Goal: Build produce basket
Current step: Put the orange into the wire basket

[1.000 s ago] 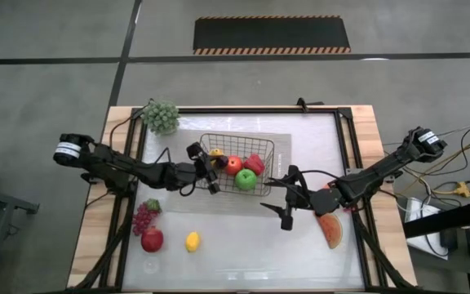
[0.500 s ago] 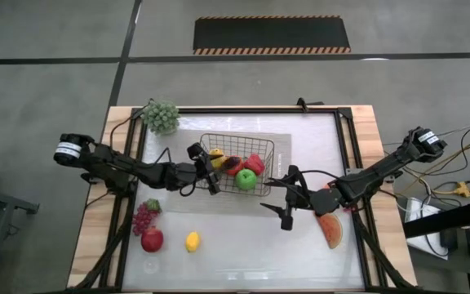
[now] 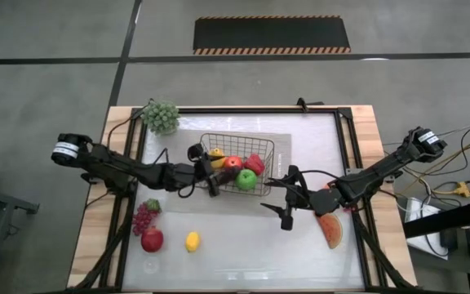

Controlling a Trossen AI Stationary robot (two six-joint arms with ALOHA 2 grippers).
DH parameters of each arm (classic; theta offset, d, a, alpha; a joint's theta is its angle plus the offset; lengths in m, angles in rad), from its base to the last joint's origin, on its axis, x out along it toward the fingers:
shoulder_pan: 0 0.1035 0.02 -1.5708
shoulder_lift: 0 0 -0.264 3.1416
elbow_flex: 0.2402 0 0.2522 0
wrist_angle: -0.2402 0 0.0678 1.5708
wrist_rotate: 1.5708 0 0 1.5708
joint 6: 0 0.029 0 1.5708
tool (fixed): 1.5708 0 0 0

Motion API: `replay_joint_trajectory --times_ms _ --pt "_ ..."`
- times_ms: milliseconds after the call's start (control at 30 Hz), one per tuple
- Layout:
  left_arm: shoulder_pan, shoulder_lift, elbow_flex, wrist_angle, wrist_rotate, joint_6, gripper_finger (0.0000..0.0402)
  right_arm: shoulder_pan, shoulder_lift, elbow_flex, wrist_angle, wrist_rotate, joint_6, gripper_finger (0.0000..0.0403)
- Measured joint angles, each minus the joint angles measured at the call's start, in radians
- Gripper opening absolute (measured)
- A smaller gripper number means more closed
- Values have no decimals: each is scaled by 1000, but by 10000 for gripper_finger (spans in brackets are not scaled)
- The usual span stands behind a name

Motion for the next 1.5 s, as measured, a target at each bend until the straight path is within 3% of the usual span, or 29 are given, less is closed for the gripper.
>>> replay_joint_trajectory --times_ms 267,533,667,800,967,1133,1300,1500 --pt "-74 -76 11 4 104 30 208 0 0 -1 -24 0 16 263" --pt "-107 -147 9 9 114 34 208 0 0 -3 -24 7 43 253" --pt "-107 -174 9 9 114 83 208 0 -2 -3 -64 137 145 253" --pt "-107 -208 9 9 114 160 208 -16 -32 46 -320 247 400 249" --pt "-106 -260 9 10 114 248 208 -96 -58 163 -891 78 918 241" --pt "-106 -293 6 11 114 332 208 -174 -31 175 -1322 -158 1179 242" --pt "-105 -320 -2 8 111 381 208 -206 -32 135 -1427 -353 1265 261" --pt "-105 -339 -5 8 110 390 208 -208 -32 95 -1432 -394 1351 312"
